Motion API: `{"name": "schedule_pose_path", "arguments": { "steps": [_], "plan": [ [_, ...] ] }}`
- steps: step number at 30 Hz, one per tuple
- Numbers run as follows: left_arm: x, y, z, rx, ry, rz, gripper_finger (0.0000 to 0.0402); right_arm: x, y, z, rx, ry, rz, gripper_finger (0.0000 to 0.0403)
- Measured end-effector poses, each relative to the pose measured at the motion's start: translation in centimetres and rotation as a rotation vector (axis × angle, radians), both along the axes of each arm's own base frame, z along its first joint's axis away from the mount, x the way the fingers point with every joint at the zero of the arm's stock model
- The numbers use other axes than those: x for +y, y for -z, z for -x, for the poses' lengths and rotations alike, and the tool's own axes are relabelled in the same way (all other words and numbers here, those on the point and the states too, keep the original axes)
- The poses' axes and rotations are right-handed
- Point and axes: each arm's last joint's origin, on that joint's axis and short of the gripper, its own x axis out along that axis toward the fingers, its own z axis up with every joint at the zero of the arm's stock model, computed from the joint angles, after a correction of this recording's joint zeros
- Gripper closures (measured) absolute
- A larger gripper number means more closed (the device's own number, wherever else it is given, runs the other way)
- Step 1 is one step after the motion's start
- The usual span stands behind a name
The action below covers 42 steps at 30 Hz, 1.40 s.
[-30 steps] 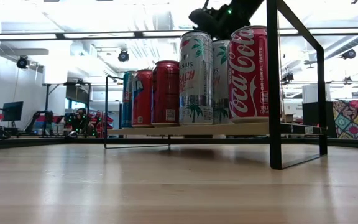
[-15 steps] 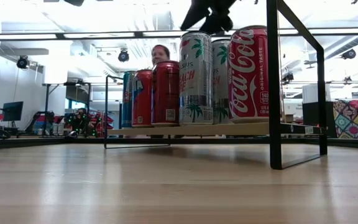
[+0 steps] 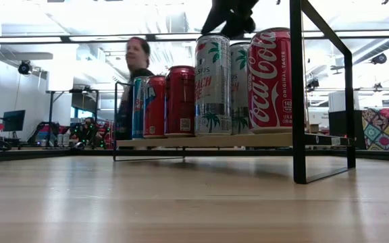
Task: Place canned beverage on shelf
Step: Put the red soda can on the shelf aligned with the red soda can on the shelf
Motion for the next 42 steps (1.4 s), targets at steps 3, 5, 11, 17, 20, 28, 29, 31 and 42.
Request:
{"name": "schedule_pose_path", "arguments": {
  "steps": [3,5,11,17,20,28,29,31,42],
  "plan": [
    [0.6,-0.2,0.2,-0.001,-0.047,-0.059,0.0402,-0.5,-0.5,0.7,0.035,0.044,-0.039,0.0076],
    [1.1,-0.4,0.3,0.004,-0.066,-0.094,0.0402,-0.8,-0.9,1.1,0.052,0.068,-0.053,0.0076],
    [3.1,-0.4,0.5,0.050,-0.156,-0.169,0.0402,-1.7,-1.6,1.8,0.068,0.062,-0.135,0.0076],
    [5.6,0.0,0.2,0.109,-0.272,-0.227,0.0402,-3.1,-0.8,2.2,0.094,0.075,-0.228,0.0101],
    [6.8,0.0,0.1,0.118,-0.264,-0.230,0.0402,-4.1,0.0,2.4,0.140,0.112,-0.257,0.0141],
    [10.0,0.1,0.1,0.128,-0.210,-0.242,0.0402,-6.8,1.7,2.3,0.190,0.093,-0.401,0.0283],
    [10.3,0.1,0.1,0.129,-0.222,-0.240,0.0402,-7.0,2.0,2.2,0.194,0.074,-0.429,0.0301],
    [10.8,0.1,0.2,0.134,-0.247,-0.238,0.0402,-7.1,2.6,1.7,0.198,0.042,-0.471,0.0336],
    [10.8,1.0,0.2,0.149,-0.139,-0.262,0.0402,-6.4,4.6,-0.4,0.236,-0.012,-0.501,0.0390]
  ]
}}
